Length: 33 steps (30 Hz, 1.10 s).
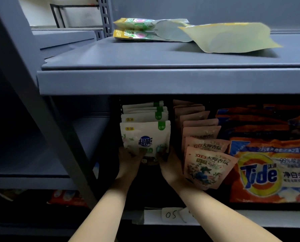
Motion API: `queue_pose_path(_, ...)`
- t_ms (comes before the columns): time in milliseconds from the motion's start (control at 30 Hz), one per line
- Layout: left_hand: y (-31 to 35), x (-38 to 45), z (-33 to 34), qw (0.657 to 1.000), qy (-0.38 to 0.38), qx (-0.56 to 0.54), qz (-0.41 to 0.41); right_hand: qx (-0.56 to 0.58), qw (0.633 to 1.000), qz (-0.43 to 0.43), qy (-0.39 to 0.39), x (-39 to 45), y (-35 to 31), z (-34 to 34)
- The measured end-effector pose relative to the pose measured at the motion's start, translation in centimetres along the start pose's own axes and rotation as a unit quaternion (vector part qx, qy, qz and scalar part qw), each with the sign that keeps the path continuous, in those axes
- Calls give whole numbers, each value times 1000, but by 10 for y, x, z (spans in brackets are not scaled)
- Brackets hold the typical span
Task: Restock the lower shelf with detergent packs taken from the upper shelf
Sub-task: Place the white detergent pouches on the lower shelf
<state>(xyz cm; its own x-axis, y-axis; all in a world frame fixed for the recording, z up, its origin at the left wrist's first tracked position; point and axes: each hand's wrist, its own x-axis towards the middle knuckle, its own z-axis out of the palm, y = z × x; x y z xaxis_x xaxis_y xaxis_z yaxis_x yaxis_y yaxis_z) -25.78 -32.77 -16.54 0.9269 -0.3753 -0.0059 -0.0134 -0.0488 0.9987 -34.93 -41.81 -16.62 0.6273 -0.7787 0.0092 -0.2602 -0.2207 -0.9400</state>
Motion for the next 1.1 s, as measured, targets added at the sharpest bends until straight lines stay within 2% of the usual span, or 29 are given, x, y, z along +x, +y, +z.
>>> queue_pose_path(167, -6, -3, 1, 994, 35, 104, 21, -65, 997, -36, 6, -2, -3, -2)
queue_pose_path(300, -2, -6, -1, 988, 49, 147, 15, -133, 988, -70, 23, -10, -9, -3)
queue_pose_path(400, 4, -11, -3, 983, 57, 172, 12, -134, 988, -80, 22, -20, -13, -5)
queue_pose_path(600, 22, -24, -8, 978, 50, 201, -17, -144, 985, -92, 16, -42, -26, -16)
queue_pose_path(700, 36, -39, -9, 965, 8, 262, -23, -198, 975, -98, -3, -53, -36, -27)
queue_pose_path(900, 89, -95, -16, 919, -31, 390, 41, -271, 951, -137, -60, -84, -67, -74)
queue_pose_path(1000, 121, -134, -23, 924, -5, 376, 67, -308, 936, -155, -71, -105, -87, -106)
queue_pose_path(1100, 153, -170, -29, 919, 4, 374, 128, -295, 927, -216, -83, -128, -108, -140)
